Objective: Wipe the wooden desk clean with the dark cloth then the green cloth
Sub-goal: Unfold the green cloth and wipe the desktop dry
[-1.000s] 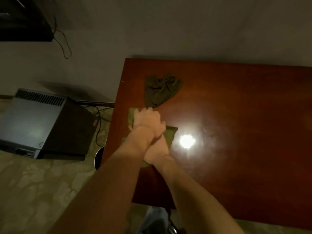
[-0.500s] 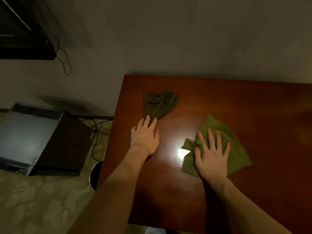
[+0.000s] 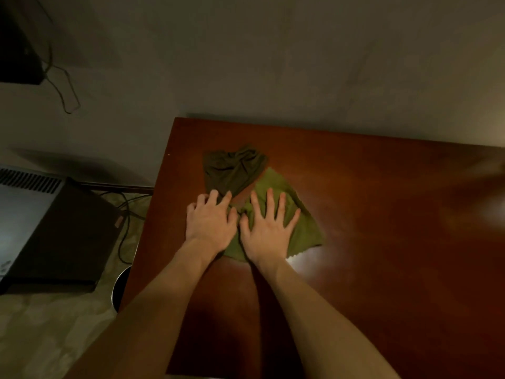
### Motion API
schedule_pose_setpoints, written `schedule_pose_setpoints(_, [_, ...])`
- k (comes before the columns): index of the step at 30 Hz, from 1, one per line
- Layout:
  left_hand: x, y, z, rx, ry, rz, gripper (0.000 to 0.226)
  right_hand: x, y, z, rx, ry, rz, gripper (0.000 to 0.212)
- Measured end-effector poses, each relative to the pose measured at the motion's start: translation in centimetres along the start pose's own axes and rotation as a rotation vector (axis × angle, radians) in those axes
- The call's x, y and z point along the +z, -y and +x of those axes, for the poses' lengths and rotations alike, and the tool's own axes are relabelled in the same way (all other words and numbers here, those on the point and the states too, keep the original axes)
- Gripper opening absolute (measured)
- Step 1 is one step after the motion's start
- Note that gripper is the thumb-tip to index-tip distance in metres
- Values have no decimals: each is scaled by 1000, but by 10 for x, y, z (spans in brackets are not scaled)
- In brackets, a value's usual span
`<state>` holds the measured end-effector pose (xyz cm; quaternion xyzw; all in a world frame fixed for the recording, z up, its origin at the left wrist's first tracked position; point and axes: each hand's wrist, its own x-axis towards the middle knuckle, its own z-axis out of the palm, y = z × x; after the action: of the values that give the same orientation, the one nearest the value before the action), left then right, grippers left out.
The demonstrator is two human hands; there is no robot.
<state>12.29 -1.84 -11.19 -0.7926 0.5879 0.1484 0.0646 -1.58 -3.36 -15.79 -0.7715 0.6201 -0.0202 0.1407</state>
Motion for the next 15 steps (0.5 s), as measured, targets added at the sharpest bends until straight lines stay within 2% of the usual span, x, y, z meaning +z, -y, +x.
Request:
schedule_pose_setpoints(5, [-6,-17,-11,0,5,45,58,-20,-8,13,-24,164,64,66])
schedule_pose_setpoints(8, [-17,-23,-18,15,-54,92,53,-39,-7,14,-40,245,141,66])
schedule_pose_setpoints(11, [-37,-31,-26,108,-89,75,51,-62,-14,9,-100,255,177,64])
schedule_pose_setpoints(15, [-72,-40,-31,222,-118,89,53,-95,-29,-2,-156,253,95,65])
